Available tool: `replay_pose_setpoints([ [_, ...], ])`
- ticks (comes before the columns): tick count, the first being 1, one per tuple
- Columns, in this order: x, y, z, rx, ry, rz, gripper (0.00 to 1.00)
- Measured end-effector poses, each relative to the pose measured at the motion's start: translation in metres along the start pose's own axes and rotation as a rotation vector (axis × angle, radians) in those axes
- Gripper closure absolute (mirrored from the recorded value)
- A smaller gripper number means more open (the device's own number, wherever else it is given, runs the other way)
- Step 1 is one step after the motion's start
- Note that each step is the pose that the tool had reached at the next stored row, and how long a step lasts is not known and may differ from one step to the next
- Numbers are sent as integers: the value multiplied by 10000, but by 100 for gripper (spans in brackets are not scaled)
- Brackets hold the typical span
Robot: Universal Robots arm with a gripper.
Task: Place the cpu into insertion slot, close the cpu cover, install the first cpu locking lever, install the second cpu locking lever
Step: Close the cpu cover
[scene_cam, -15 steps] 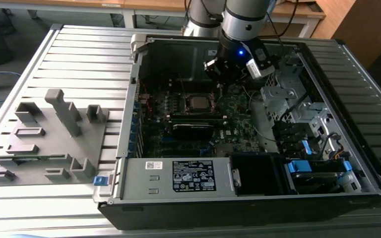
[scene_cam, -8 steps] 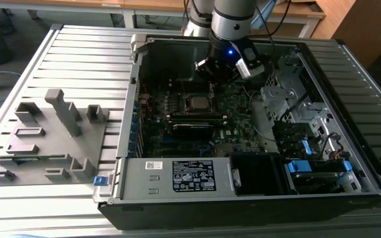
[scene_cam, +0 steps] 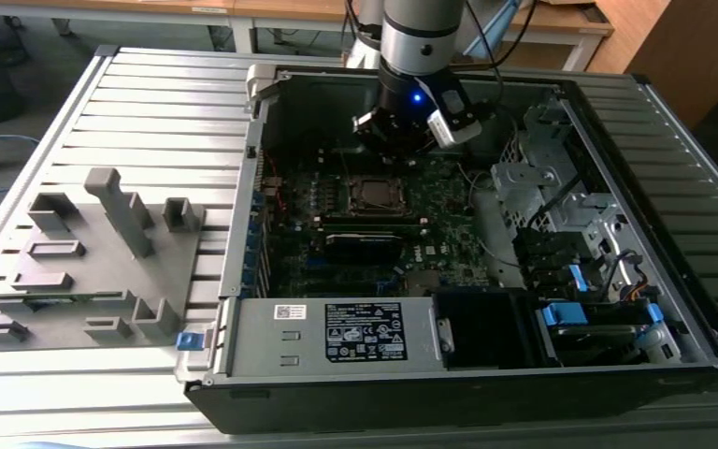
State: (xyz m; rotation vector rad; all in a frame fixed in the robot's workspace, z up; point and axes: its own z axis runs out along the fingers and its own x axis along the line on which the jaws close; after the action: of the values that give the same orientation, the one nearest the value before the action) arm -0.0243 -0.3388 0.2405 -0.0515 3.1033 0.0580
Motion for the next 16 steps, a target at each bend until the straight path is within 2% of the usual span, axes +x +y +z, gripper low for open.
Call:
replay_pose_setpoints([
  [1,0,0,1,-1,25,1,89],
  [2,1,0,4,-5,147,6,89],
  [4,-1,0,9,-10,484,19,89],
  [5,-1,0,11,-13,634,25,89],
  [6,-1,-1,11,-12,674,26,89],
  [10,5,0,11,-13,665,24,89],
  [16,80,-16,43,-23,395,0,89],
])
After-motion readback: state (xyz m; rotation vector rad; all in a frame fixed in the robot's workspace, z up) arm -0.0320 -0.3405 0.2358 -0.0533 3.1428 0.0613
